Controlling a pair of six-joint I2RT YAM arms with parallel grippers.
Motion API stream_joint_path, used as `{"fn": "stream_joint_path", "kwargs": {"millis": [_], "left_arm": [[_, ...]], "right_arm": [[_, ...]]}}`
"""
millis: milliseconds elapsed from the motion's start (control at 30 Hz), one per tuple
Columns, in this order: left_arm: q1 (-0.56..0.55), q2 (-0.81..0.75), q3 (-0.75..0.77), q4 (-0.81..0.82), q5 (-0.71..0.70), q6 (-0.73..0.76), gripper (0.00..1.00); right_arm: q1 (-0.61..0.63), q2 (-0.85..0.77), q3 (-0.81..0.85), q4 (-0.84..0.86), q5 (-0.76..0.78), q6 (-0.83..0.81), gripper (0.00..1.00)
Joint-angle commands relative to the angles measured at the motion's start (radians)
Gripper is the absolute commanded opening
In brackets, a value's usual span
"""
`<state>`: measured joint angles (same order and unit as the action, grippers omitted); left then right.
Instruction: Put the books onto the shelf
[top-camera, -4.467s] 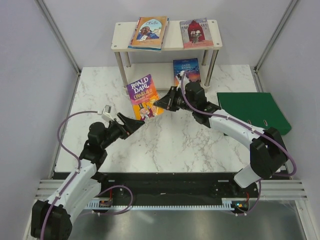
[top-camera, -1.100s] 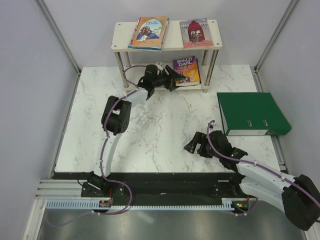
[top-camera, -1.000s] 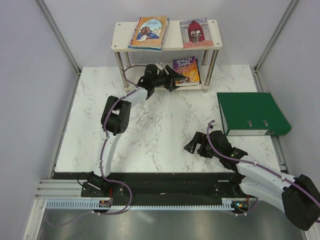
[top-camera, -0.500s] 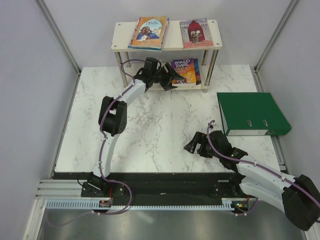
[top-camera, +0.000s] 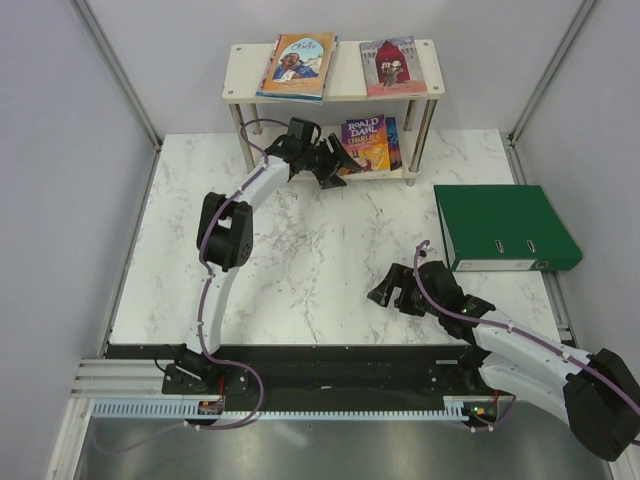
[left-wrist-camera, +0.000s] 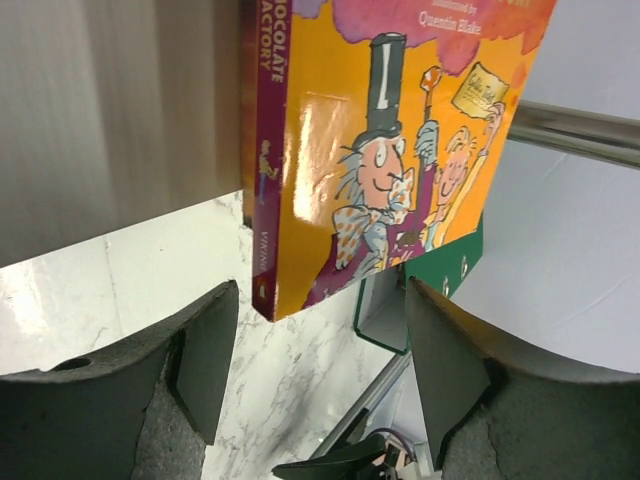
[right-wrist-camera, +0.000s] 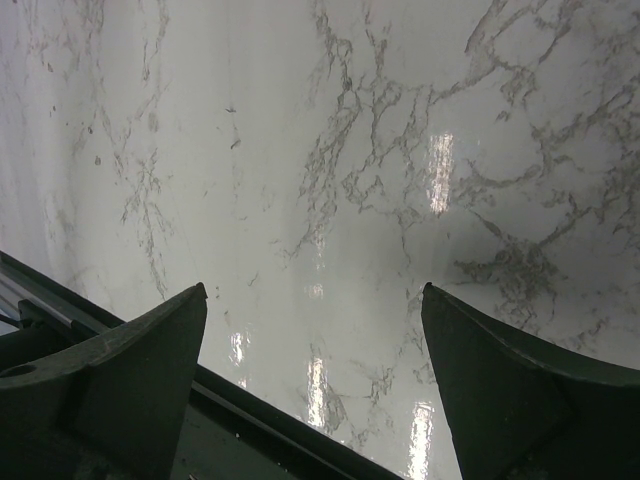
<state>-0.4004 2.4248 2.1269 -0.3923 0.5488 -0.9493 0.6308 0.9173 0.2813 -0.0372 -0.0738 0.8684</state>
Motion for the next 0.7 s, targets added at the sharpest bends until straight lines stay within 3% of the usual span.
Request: {"fn": "stream_joint_path", "kwargs": {"millis": [0, 200, 667], "left_arm": [[0.031, -0.035, -0.011, -0.022, -0.075, 0.072, 0.74], [0.034, -0.102, -0.099, 0.042, -0.130, 0.064, 0.50], [0.032, -0.165, -0.186, 0.202, -0.112, 0.018, 0.39]], "right_arm": [[0.001, 0.002, 0.010, 0.030, 0.005, 0.007, 0.95], [0.001, 0.006, 0.010, 0.031, 0.005, 0.007, 0.95], [0.001, 0.018, 0.013, 0.030, 0.002, 0.006, 0.95]]}}
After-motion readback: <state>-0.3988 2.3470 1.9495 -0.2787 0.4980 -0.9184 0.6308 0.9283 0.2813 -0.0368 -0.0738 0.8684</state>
